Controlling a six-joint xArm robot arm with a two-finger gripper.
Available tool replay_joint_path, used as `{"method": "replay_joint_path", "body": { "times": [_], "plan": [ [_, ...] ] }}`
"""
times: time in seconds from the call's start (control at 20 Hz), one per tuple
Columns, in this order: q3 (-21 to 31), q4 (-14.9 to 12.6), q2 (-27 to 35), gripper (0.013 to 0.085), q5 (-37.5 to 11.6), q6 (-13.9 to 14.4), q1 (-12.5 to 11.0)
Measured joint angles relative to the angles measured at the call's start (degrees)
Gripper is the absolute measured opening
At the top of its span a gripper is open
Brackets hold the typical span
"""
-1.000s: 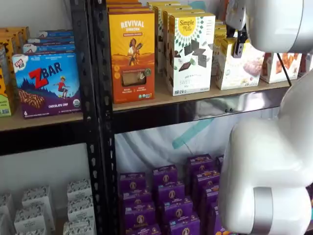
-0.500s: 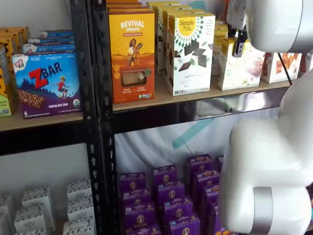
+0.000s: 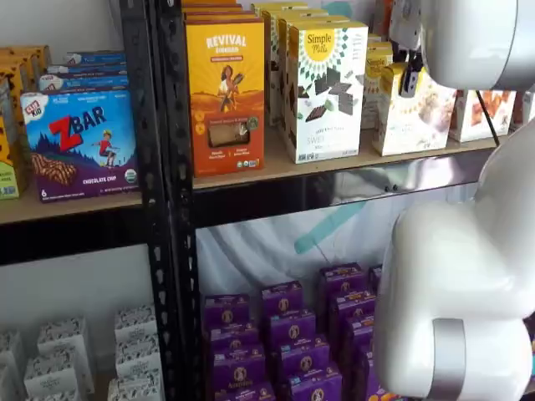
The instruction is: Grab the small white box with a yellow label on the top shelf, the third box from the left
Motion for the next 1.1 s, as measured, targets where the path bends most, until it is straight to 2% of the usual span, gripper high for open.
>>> {"method": "replay_joint_path", "body": {
  "times": [0.45, 1.1],
  "plan": [
    [0.63, 0.0, -2.06, 0.029, 3.36, -0.3, -0.5],
    [5.58, 0.0, -9.73, 0.029, 9.01, -0.6, -1.1]
  ]
}}
